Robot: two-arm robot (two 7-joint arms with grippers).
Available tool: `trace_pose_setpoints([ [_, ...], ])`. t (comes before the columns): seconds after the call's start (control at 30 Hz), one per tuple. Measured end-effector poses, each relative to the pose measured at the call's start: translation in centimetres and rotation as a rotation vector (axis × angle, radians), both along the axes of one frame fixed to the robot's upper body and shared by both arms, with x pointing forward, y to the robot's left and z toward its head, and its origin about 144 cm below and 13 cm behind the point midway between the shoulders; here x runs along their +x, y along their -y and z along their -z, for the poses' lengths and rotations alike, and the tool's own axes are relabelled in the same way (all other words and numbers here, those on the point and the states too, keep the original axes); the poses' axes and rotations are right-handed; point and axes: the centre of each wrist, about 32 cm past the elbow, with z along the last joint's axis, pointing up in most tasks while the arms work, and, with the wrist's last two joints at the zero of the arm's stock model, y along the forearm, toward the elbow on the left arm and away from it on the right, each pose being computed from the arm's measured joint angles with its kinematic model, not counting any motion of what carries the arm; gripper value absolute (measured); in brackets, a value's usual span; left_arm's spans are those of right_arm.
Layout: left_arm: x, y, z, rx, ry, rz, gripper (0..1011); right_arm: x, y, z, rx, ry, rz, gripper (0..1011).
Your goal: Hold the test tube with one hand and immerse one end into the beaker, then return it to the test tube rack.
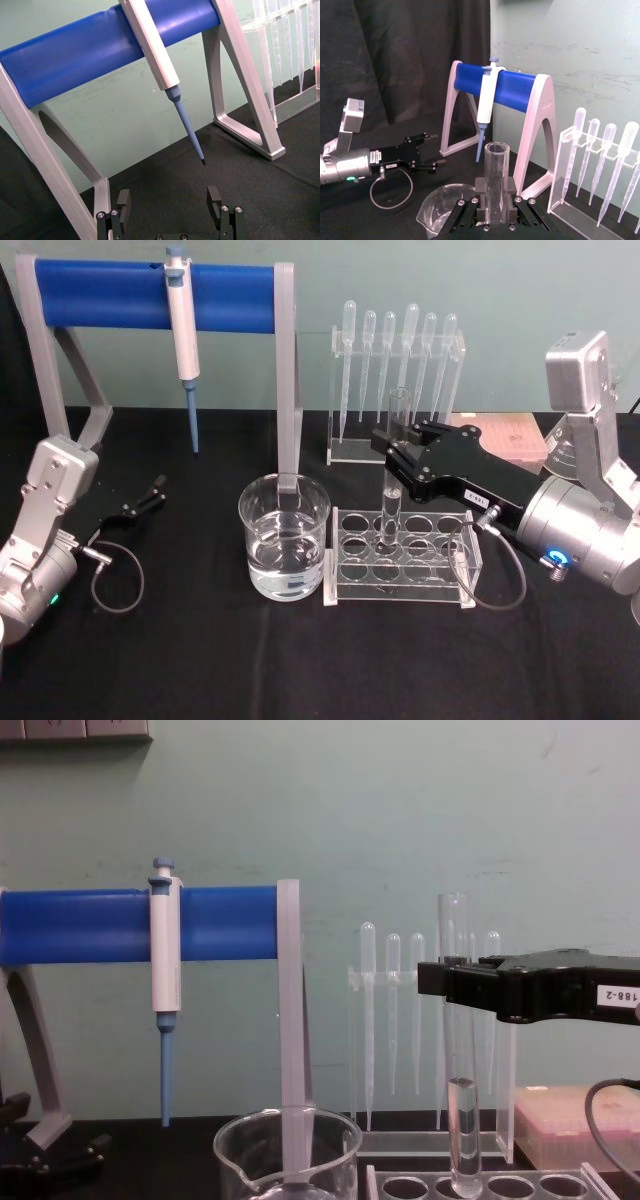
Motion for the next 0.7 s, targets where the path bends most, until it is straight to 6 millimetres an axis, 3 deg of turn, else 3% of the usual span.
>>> trace_pose_setpoints([
  [0.7, 0.00, 0.00, 0.00, 0.000, 0.000, 0.000, 1000, 0.00, 0.00, 0.00, 0.000, 0.000, 0.000, 225],
])
